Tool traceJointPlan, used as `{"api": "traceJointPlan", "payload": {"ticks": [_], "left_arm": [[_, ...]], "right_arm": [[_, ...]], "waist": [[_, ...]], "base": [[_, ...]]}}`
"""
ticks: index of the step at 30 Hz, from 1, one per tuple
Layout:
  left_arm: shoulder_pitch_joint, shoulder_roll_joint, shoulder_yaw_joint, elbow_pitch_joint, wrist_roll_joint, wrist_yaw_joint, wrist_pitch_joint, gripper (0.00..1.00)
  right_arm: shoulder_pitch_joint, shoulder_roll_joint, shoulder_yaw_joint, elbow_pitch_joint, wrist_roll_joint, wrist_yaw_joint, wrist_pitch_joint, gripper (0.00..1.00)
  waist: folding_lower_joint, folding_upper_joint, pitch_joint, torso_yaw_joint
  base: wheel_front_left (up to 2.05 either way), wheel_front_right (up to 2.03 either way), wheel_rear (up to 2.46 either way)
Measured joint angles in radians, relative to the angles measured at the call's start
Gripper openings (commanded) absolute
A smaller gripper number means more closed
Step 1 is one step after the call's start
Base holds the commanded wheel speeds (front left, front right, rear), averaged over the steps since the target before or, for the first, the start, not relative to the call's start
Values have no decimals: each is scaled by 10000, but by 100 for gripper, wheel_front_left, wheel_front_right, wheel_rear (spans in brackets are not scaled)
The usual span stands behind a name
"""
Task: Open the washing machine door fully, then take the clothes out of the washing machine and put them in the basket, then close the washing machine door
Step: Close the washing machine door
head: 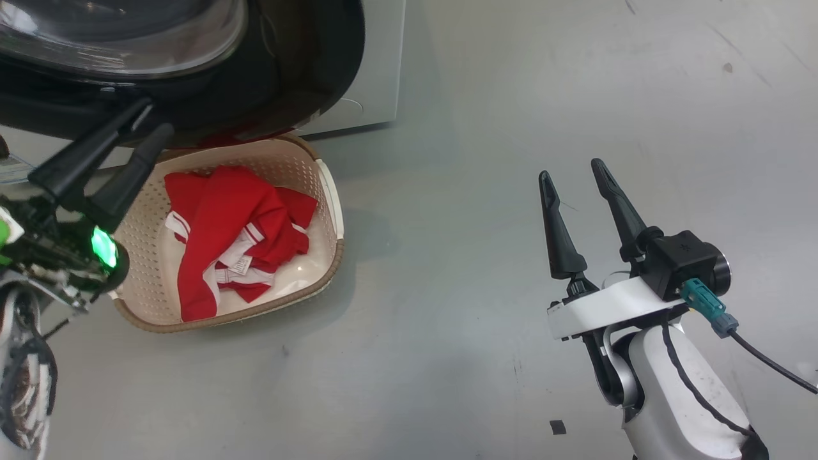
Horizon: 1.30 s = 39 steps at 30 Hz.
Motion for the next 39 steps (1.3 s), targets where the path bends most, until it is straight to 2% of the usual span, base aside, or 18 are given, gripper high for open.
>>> {"api": "traceJointPlan", "payload": {"ticks": [10,16,25,30,31,35,37,39], "left_arm": [[2183,-568,470,-86,100,-251,-652,100],[3716,-1352,1045,-48,355,-255,-1482,100],[4660,-2261,2010,-548,1413,-259,-2982,100],[4780,-2481,2360,-1360,3231,-259,-4163,100],[4780,-2481,2360,-1360,3231,-259,-4163,100],[4819,-2270,2485,-2211,5720,-259,-5595,100],[4972,-1808,2284,-2587,7310,-259,-6282,100],[5134,-1659,2121,-2732,8358,-261,-6997,100]], "right_arm": [[433,-36,-240,301,-134,105,-2,100],[709,-71,-485,387,-194,171,-4,100],[1158,-90,-617,598,-299,316,-6,100],[1354,-146,-803,627,-303,345,-6,100],[1354,-146,-803,627,-303,345,-6,100],[1505,-192,-869,660,-399,355,-6,100],[1543,-194,-874,665,-420,357,-6,100],[1600,-196,-884,663,-466,362,-6,100]], "waist": [[0,0,-734,682],[-1,0,-1300,1020],[-1,0,-1949,1370],[-1,0,-2273,1494],[-1,0,-2273,1494],[-1,0,-2518,1602],[-1,0,-2643,1643],[-1,0,-2773,1672]], "base": [[0,0,0],[0,0,0],[0,0,0],[0,0,0],[0,0,0],[0,0,0],[0,0,0],[0,0,0]]}}
